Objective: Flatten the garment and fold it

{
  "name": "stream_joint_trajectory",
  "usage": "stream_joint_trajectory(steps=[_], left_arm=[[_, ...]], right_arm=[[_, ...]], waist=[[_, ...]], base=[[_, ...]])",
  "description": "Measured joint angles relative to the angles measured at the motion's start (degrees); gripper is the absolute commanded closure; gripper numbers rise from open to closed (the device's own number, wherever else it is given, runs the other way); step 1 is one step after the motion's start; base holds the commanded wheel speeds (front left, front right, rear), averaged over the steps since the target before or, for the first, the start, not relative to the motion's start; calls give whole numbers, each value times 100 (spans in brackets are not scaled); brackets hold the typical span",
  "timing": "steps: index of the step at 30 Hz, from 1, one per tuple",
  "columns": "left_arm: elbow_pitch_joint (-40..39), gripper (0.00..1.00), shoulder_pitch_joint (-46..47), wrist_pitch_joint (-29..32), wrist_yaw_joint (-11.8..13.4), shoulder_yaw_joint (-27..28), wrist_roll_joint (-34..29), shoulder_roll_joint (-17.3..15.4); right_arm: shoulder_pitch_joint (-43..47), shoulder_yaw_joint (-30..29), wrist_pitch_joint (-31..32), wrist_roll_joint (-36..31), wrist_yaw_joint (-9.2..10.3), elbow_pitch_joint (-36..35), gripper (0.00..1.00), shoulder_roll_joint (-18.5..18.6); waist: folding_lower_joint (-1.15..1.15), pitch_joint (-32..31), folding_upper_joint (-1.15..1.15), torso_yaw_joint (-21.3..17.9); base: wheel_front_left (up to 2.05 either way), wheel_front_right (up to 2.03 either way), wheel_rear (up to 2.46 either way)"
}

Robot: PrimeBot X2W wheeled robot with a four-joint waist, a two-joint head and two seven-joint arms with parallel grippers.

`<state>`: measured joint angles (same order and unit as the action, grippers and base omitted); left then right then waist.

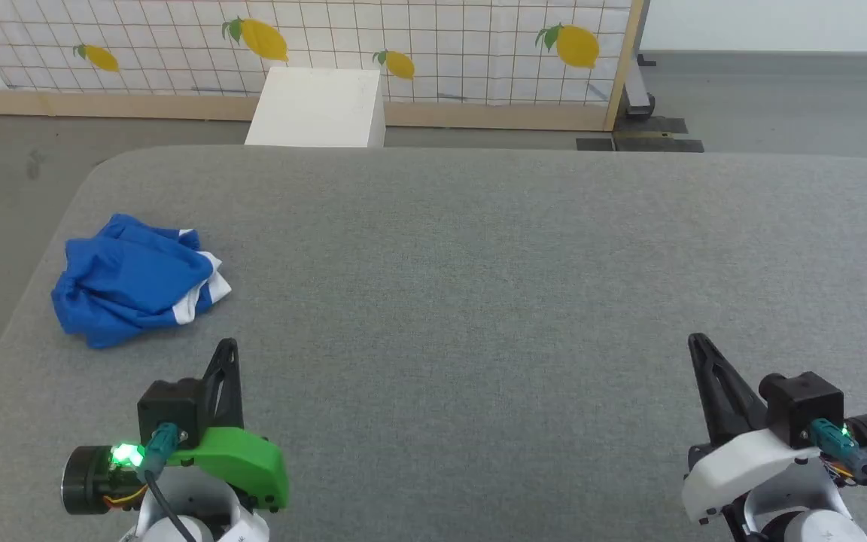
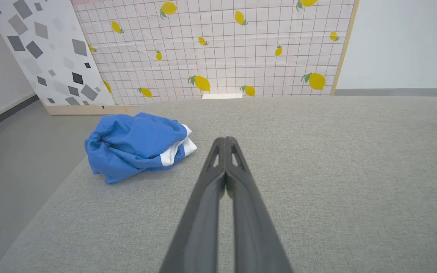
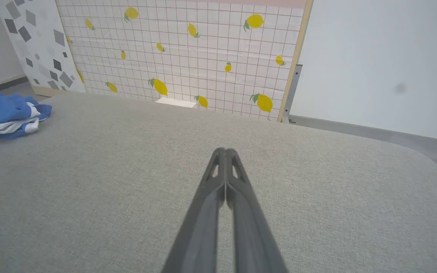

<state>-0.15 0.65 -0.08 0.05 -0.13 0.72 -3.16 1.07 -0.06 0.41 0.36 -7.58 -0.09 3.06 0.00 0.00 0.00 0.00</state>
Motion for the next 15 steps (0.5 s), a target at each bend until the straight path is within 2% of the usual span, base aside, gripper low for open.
stream_joint_trajectory(steps=[15], left_arm=[[0, 100, 0, 0, 0, 0, 0, 0]], right_arm=[[0, 0, 0, 0, 0, 0, 100, 0]], waist=[[0, 0, 0, 0]], base=[[0, 0, 0]])
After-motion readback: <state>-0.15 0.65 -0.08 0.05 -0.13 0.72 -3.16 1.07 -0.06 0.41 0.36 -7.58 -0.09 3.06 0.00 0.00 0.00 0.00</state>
